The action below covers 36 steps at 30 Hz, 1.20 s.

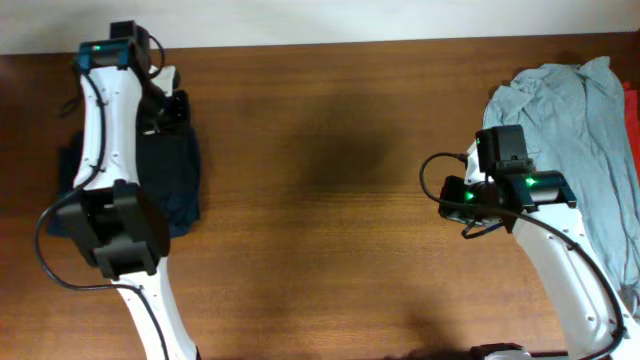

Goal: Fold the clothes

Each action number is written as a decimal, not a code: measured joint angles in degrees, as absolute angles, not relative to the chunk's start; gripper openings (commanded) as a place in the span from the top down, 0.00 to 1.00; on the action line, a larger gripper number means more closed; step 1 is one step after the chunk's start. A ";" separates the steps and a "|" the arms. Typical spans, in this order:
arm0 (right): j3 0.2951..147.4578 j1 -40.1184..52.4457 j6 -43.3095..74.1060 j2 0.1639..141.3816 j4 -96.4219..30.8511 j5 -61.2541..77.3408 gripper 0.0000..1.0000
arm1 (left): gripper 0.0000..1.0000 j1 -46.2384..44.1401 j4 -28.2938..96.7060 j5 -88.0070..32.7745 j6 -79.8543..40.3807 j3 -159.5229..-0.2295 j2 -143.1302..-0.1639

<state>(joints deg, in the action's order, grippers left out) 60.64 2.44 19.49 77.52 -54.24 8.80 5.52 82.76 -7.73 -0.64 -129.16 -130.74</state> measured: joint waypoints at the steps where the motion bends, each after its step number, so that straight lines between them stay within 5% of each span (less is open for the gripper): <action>1: 60.64 2.44 19.07 77.52 -53.80 8.80 0.82 | 0.89 4.75 84.07 -7.29 -0.45 -129.91 -130.72; 13: 71.53 1.83 14.33 72.01 -54.19 8.82 0.70 | 0.59 -7.22 91.98 2.02 0.82 -134.54 -106.83; 16: 75.31 1.85 13.32 65.58 -54.17 8.82 0.36 | 0.43 -10.52 96.09 3.86 -0.25 -135.59 -99.61; 19: 77.14 1.80 12.95 58.76 -54.06 8.84 0.09 | 0.01 -11.90 96.66 4.84 -1.10 -135.13 -95.59; 20: 77.45 1.80 13.02 56.71 -54.19 8.84 0.01 | 0.01 -12.19 96.66 5.17 -1.32 -134.58 -94.87; 36: 77.47 1.80 12.62 50.72 -54.94 8.82 0.01 | 0.01 -12.75 96.64 6.09 -1.61 -131.44 -95.81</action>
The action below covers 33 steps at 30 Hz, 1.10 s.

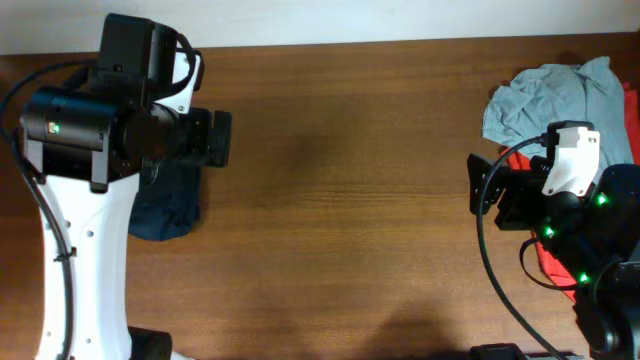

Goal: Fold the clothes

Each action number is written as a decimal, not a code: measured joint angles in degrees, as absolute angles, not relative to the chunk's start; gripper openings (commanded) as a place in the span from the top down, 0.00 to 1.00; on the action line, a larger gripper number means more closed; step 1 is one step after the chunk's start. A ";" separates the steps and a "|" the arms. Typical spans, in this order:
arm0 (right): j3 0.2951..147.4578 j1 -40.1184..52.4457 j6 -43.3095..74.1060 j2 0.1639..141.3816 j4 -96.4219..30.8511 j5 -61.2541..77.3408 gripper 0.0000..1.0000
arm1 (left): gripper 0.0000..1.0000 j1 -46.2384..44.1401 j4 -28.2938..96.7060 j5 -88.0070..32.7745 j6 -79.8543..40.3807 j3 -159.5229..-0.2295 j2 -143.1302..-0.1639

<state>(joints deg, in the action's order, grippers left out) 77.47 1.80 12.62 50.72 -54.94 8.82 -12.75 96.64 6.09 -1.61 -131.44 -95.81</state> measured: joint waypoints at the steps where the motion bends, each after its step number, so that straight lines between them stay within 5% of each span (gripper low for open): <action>1: 77.47 1.80 12.64 50.72 -54.94 8.82 0.01 | 0.01 -12.75 96.66 6.09 -1.61 -131.44 -95.79; 25: 77.45 1.80 12.34 50.33 -63.00 8.14 0.01 | 0.01 -12.75 96.66 6.28 -1.61 -131.44 -95.79; 33: 75.83 1.80 0.99 38.63 -59.61 7.49 0.01 | 0.01 -12.75 96.66 6.28 -1.61 -131.44 -95.79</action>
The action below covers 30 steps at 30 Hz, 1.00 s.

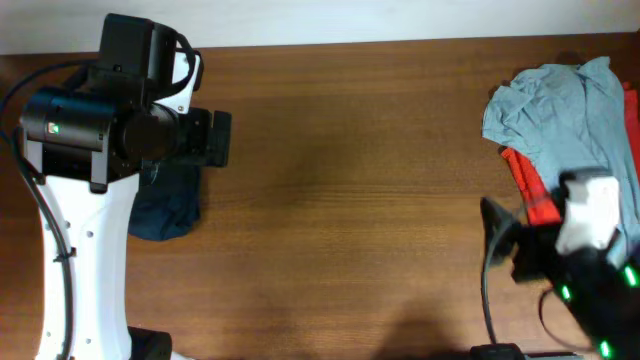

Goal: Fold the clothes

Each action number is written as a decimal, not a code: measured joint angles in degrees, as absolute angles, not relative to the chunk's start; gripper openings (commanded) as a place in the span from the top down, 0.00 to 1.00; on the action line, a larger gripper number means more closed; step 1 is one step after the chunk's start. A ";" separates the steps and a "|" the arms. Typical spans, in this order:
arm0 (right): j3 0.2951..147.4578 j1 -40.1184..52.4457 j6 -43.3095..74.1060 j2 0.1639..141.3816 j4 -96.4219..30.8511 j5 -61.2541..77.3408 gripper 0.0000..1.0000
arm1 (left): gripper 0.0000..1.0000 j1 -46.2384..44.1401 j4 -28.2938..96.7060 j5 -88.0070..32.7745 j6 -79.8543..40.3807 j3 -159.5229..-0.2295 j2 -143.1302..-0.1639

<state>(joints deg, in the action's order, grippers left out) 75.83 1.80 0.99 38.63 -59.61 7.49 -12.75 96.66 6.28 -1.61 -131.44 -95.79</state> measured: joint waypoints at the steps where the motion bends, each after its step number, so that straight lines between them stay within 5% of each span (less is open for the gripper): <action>1: 74.41 1.78 -0.45 36.64 -58.35 7.44 0.02 | 0.01 -12.75 96.64 6.33 -1.61 -131.44 -95.79; 16: 25.69 1.78 -6.42 11.22 -39.55 6.50 0.01 | 0.01 -12.75 96.66 6.46 -1.61 -131.33 -95.79; 30: 13.06 1.80 -6.50 0.84 -37.17 6.70 0.01 | 0.01 -12.75 96.66 6.48 -1.61 -131.33 -95.79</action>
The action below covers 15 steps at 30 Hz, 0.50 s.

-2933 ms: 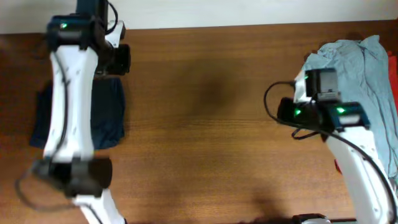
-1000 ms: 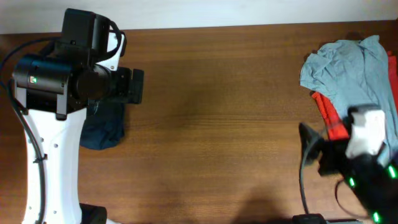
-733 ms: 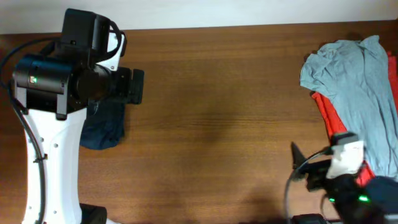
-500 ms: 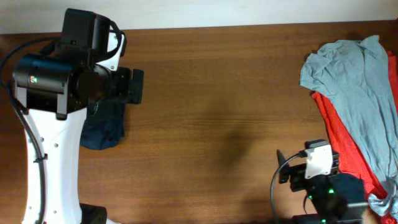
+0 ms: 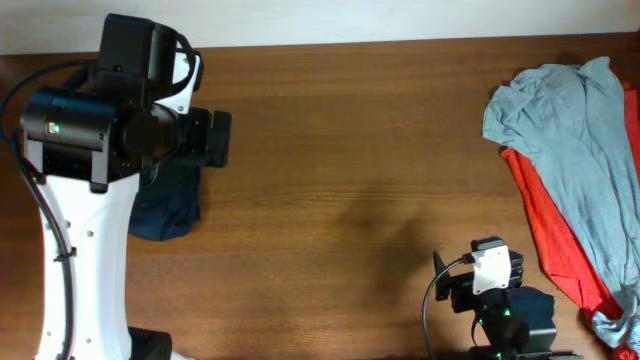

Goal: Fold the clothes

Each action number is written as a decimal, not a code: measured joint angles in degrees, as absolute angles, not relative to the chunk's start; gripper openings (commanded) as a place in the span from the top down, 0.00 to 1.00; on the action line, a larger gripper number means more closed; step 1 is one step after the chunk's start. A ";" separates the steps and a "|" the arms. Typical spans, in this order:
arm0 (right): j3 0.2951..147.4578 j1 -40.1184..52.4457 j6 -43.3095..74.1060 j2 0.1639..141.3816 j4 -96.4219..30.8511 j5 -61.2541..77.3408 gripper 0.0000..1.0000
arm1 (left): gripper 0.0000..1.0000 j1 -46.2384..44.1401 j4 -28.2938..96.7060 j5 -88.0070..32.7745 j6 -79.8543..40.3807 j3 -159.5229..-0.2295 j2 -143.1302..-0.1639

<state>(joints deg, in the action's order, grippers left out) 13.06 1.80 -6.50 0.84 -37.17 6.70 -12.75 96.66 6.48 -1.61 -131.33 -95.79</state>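
A folded dark navy garment (image 5: pixel 167 208) lies at the left of the wooden table (image 5: pixel 330 150), partly hidden under my left arm. My left gripper (image 5: pixel 214 138) hangs above its right edge, holding nothing that I can see; how its jaws stand is unclear. A crumpled grey-blue shirt (image 5: pixel 572 125) lies at the far right on top of a red garment (image 5: pixel 552 240). My right gripper (image 5: pixel 446 284) sits low at the table's front edge, well left of both garments. It holds no cloth, and its jaw state is unclear.
The table's far edge meets a pale wall (image 5: pixel 400 20). My left arm's white link (image 5: pixel 85 270) runs down the left side. The right arm's base (image 5: pixel 505 330) stands at the bottom edge.
My right arm has moved from the right side beside the red garment to the front edge, further left. More of the red garment shows. The left arm has not moved.
At first my left gripper was down at the top of the dark garment and my right gripper was at the grey shirt's left edge. Then the left arm stood raised off the folded dark garment. The right arm was drawn back, then lower, now at the front edge.
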 measured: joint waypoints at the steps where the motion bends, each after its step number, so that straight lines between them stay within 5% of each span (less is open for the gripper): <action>1: 12.53 1.80 -6.48 0.84 -37.17 6.70 0.01 | 0.01 -12.75 96.66 6.48 -1.61 -131.33 -95.79; 15: 9.52 1.80 -6.48 0.84 -36.32 6.70 0.01 | 0.01 -12.75 96.66 6.48 -1.61 -131.33 -95.79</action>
